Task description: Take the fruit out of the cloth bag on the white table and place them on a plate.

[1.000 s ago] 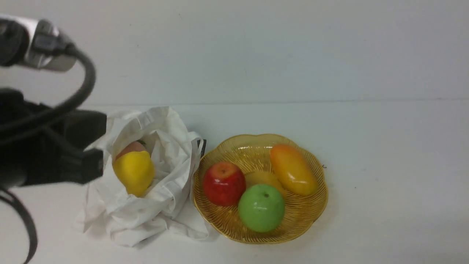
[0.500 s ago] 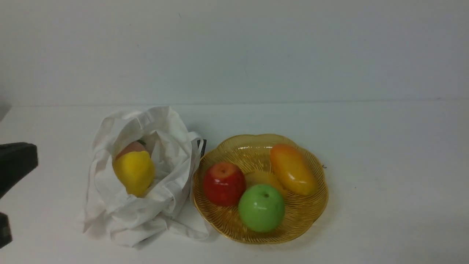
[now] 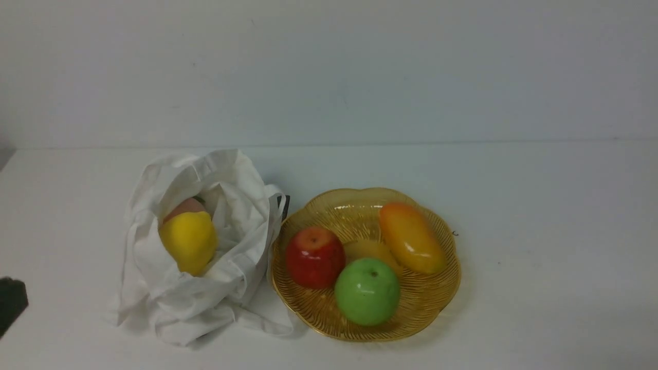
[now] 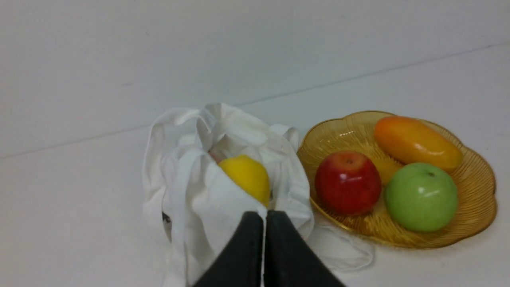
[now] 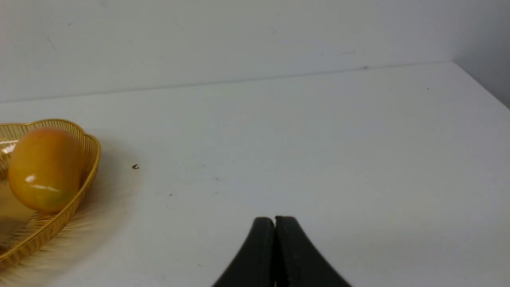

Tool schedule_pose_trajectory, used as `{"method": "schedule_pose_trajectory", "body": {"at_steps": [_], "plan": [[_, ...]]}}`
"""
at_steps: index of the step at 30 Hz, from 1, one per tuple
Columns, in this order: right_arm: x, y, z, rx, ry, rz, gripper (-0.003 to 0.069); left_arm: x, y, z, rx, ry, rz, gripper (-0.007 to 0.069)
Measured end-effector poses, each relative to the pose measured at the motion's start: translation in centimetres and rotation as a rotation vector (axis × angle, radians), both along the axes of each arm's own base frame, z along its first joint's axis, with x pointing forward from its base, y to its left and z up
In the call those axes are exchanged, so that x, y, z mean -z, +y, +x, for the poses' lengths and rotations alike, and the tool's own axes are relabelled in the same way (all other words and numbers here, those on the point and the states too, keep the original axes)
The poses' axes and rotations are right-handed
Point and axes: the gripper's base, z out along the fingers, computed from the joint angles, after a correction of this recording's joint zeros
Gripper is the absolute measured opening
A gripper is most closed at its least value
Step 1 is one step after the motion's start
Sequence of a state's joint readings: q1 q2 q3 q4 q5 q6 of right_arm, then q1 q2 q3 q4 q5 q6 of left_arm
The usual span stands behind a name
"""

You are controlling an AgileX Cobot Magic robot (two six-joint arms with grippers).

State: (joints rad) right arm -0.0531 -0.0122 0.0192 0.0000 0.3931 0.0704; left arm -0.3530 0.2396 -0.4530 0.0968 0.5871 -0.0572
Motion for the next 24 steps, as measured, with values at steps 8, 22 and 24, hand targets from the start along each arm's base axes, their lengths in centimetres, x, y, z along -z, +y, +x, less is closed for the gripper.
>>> {"method": "schedule_pose_trajectory", "body": {"at_steps": [8,22,24], "plan": [[0.0,0.0,0.0,0.0,0.0,0.0,-0.0013,7.4,0.7,-0.5,-0.172,-0.089,-0.011,-0.0008],[0.0,0.0,0.0,0.0,-0.001,0.001,-0.0013,12.6,1.0,-0.1,-0.218,0.021,0.04,-0.0008],[0.0,0.0,0.0,0.0,-0.001,0.001,-0.0013,12.6,1.0,-0.1,-0.218,0.021,0.041,-0.0008]]}}
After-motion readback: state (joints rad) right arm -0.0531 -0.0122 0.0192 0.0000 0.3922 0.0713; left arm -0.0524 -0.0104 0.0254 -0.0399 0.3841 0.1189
